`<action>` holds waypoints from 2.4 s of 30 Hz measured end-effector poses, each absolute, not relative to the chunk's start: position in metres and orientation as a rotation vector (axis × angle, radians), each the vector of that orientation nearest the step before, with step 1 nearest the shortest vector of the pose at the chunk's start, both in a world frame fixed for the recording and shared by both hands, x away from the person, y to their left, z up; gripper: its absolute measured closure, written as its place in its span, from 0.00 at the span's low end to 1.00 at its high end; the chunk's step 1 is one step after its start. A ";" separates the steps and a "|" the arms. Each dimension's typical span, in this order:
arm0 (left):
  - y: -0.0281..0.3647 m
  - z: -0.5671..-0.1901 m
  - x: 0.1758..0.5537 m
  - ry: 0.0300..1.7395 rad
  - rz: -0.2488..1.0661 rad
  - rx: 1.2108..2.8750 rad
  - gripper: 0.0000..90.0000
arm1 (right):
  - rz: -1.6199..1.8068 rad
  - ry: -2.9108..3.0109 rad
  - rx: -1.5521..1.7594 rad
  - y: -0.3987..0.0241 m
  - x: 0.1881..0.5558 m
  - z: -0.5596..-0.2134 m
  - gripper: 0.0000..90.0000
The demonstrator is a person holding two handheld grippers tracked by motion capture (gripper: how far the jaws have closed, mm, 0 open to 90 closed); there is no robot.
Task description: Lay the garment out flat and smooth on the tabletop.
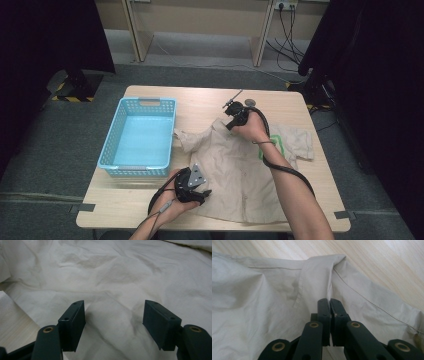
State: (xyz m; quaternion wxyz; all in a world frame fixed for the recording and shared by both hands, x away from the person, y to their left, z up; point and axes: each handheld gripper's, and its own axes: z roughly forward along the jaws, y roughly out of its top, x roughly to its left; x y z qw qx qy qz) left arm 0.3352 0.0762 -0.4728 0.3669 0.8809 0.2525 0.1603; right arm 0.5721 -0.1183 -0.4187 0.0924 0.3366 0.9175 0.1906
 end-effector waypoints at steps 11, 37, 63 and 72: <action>0.075 -0.475 0.336 0.670 0.384 2.255 0.38 | 0.708 2.589 1.076 -0.132 0.577 -0.401 0.99; 0.072 -0.477 0.334 0.708 0.325 2.231 0.38 | 0.732 2.471 1.294 -0.217 0.546 -0.392 0.55; 0.054 -0.479 0.323 0.605 0.245 2.235 0.38 | 0.576 2.515 1.234 -0.165 0.508 -0.448 0.96; 0.046 -0.479 0.322 0.593 0.247 2.229 0.38 | 0.570 2.536 1.170 -0.178 0.509 -0.448 0.91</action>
